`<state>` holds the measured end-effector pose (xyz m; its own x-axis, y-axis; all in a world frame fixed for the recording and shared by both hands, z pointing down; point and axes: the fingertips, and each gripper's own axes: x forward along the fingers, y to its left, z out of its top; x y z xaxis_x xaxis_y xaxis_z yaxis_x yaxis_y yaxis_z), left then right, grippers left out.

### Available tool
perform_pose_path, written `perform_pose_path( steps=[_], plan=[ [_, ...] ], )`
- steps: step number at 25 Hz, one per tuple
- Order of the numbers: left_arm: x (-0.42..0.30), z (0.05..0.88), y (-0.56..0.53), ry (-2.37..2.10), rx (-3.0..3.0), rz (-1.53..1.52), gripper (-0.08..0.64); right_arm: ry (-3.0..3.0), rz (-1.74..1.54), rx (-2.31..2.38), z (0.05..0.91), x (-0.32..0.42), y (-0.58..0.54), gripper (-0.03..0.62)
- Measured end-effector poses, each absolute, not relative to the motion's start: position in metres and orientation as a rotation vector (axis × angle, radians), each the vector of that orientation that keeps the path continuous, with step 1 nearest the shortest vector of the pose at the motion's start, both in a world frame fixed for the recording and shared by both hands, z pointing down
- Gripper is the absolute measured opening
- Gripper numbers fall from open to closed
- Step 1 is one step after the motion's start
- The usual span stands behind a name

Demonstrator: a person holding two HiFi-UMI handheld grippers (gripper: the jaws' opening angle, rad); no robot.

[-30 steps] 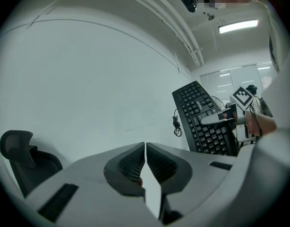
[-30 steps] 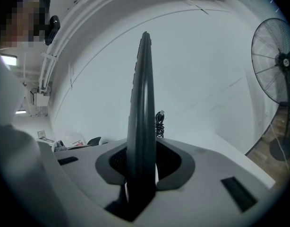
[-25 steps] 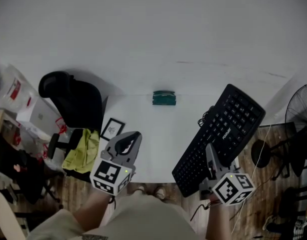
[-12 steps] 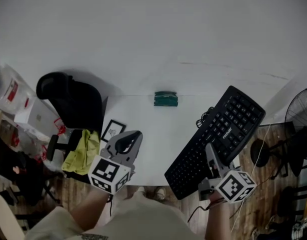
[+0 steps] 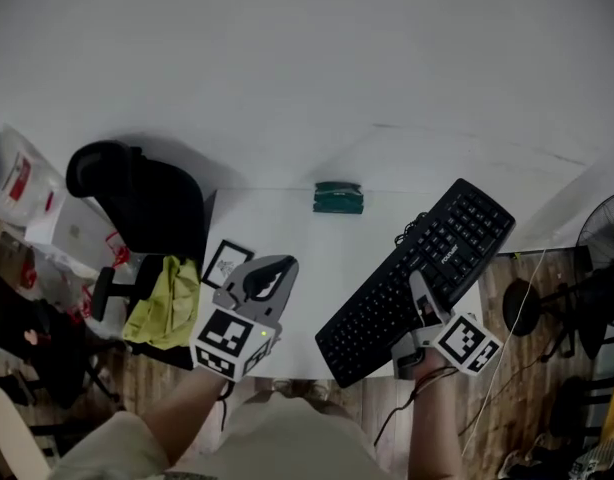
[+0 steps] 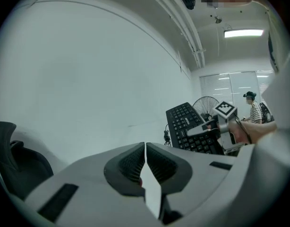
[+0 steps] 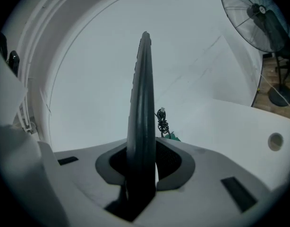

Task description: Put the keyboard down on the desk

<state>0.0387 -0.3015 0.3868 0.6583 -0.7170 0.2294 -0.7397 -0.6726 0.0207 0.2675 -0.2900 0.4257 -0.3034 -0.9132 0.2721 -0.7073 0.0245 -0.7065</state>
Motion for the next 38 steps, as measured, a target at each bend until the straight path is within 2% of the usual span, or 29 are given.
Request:
perform_pose_path(
  steps=[19,33,36,38],
  plan=[
    [0.036,0.510,-0.364,-1.158,2.569,0.538,0.031,1.832,-1.617,-1.738,0.613,0.255,-0.387,0.112],
    [0.023,0.578,-0.366,-1.092,2.447,0.658,0.031,1.643,-1.818,-1.612,0.691,0.251,-0.415,0.114],
    [0.021,0.583,-0.364,-1.078,2.420,0.641,0.031,1.642,-1.817,-1.626,0.702,0.255,-0.417,0.137],
    [0.017,0.584,-0.362,-1.082,2.408,0.636,0.031,1.700,-1.799,-1.720,0.713,0.256,-0.415,0.183]
  ],
)
